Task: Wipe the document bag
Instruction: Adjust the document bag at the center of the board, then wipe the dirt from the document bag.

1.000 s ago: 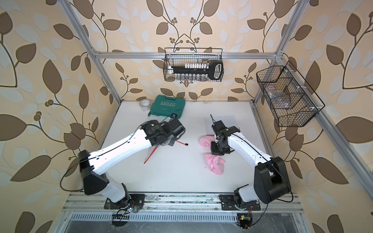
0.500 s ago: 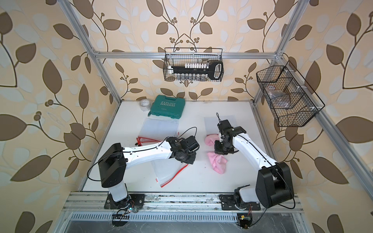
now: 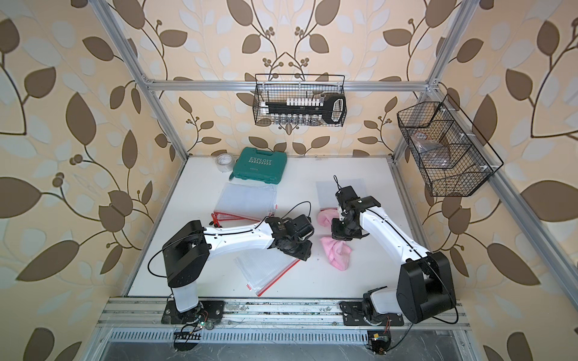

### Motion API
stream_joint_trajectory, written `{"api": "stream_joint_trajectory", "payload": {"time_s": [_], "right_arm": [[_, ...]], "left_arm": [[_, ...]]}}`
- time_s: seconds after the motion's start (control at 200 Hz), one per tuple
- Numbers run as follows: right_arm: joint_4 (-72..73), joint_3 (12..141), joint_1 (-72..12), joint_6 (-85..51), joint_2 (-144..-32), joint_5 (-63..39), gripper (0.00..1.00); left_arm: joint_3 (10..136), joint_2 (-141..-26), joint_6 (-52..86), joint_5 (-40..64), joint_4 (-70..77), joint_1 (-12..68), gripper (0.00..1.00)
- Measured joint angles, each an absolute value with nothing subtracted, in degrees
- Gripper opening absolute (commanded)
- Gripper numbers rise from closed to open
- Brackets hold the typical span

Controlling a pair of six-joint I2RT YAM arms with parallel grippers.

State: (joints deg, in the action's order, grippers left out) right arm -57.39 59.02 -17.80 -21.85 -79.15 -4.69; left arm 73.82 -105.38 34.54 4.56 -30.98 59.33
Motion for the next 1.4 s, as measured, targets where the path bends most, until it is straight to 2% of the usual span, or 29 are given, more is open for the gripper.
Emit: {"api": "stream_joint_trajectory", "payload": {"time_s": [0.075,0.14,0.235,0.34,0.5,0.665,0.87,1.045,1.235,1.4], "right_arm": [[-57.91,60.58,-20.71,-22.26,-79.55,-4.23,0.0],[-58.06,62.85,-23.51,-22.59,-80.71,-3.84,0.0],[-57.54,66.78,-28.18,-22.87,-83.59,-3.55,0.0],[-56.07,71.29,-33.01,-22.83,-88.75,-4.93,0.0],[-52.53,77.54,-39.99,-21.98,-99.98,-8.58,0.0],[-49.91,78.43,-42.59,-22.63,-108.05,-9.87,0.0],[-47.59,70.78,-37.12,-25.82,-108.38,-7.31,0.0],[-46.68,63.51,-32.75,-28.75,-102.67,-5.17,0.0],[-46.52,57.69,-32.75,-32.03,-97.6,-2.59,0.0],[-50.46,58.89,-34.02,-32.14,-96.16,-0.03,0.0]], "left_arm": [[72.62,-103.33,34.72,3.68,-31.75,59.24,0.6],[71.42,-100.49,35.42,2.63,-32.16,58.76,0.56],[67.13,-93.32,38.35,2.04,-32.27,56.6,0.42],[59.81,-82.96,43.07,1.5,-32.82,50.76,0.27],[51.03,-74.5,49.3,1.45,-33.74,44.31,0.23],[45.25,-74.89,52.56,3.05,-33.8,43.51,0.16],[43.62,-77.62,52.93,5.04,-30.5,40.97,0.12],[43.68,-84.82,51.81,7.62,-25.8,40.45,0.13],[45.41,-89.17,50.26,10.39,-22.17,40.42,0.12],[46.35,-91.0,48.45,11.4,-21.3,40.42,0.09]]}}
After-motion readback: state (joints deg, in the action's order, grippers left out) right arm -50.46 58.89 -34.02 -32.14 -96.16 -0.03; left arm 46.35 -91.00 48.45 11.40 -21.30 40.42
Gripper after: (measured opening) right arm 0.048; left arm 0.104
